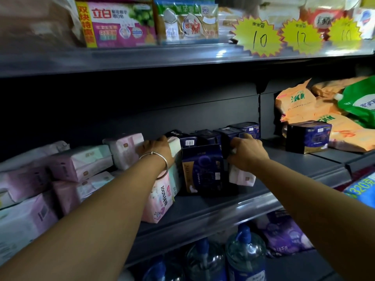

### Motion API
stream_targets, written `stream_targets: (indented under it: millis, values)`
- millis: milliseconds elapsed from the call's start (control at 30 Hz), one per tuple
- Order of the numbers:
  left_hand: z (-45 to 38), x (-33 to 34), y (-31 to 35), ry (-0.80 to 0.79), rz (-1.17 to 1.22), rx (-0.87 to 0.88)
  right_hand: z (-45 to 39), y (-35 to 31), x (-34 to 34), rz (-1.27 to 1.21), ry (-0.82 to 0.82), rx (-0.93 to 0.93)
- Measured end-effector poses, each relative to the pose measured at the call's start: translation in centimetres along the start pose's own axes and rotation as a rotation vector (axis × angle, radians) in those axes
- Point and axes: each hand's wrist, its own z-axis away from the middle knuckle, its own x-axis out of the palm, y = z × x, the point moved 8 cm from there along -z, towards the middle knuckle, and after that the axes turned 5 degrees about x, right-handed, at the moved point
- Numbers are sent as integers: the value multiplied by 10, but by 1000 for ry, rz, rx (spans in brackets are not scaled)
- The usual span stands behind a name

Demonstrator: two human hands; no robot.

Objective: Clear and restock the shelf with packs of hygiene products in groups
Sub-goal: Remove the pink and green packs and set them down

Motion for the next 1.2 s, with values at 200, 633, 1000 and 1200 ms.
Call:
stream_targets:
  millis: [200,633,1000,1200]
  values:
    - [-9,4,4,-24,47,-56,22,-8,17,382,-413,-114]
    - [-24,0,-9,61,314,-186,5,-7,7,718,-288,-266]
    - [-17,-11,1,127,564,-204,2,13,5,645,-396,-166]
    - [-12,4,6,24,563,-140,2,10,-3,544,-350,-173]
